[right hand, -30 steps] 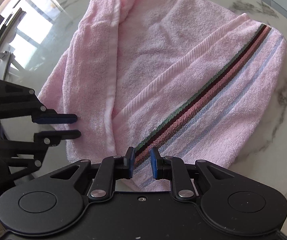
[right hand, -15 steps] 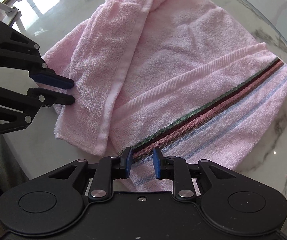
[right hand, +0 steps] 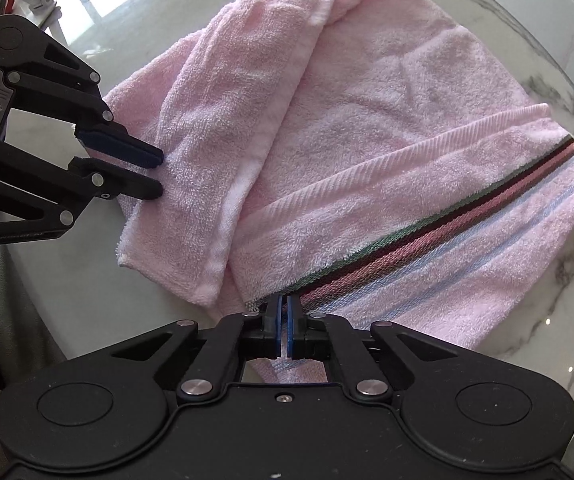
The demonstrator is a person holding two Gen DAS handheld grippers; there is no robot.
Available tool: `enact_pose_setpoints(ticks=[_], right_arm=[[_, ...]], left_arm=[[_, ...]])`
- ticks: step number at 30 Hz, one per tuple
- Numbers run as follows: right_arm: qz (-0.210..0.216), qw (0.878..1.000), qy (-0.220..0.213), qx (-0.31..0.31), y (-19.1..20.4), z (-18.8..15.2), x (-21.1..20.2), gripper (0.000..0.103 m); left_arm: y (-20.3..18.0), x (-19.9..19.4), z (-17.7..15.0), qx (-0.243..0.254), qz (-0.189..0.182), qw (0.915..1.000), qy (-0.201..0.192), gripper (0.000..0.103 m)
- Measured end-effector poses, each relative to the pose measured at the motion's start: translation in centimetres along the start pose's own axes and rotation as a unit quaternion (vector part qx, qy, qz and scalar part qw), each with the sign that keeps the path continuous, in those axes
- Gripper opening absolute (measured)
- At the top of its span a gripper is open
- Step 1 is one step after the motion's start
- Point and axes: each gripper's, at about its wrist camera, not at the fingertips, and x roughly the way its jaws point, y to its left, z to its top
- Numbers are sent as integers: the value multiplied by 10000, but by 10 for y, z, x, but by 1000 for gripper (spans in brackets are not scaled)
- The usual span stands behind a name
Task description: Fold towel
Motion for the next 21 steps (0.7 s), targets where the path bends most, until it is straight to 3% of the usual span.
enact_pose_setpoints(ticks=[8,11,17,21], right_arm=[[1075,9940,-163,107,7,-6,-30,1],[877,9961,-69,-28,19,-1,-25,1],[387,9991,-174,96,4,-2,-23,9],[527,9984,-150,118,1,4,-13,12]], left_arm=[[3,0,-1,-99,-59,9999,-22,14],[0,1,0,-142,-44,9999,-29,14],[7,-2,-1,-79,-81,9999,-10,14],[8,-2,-1,-96,-97,9999,-4,14]])
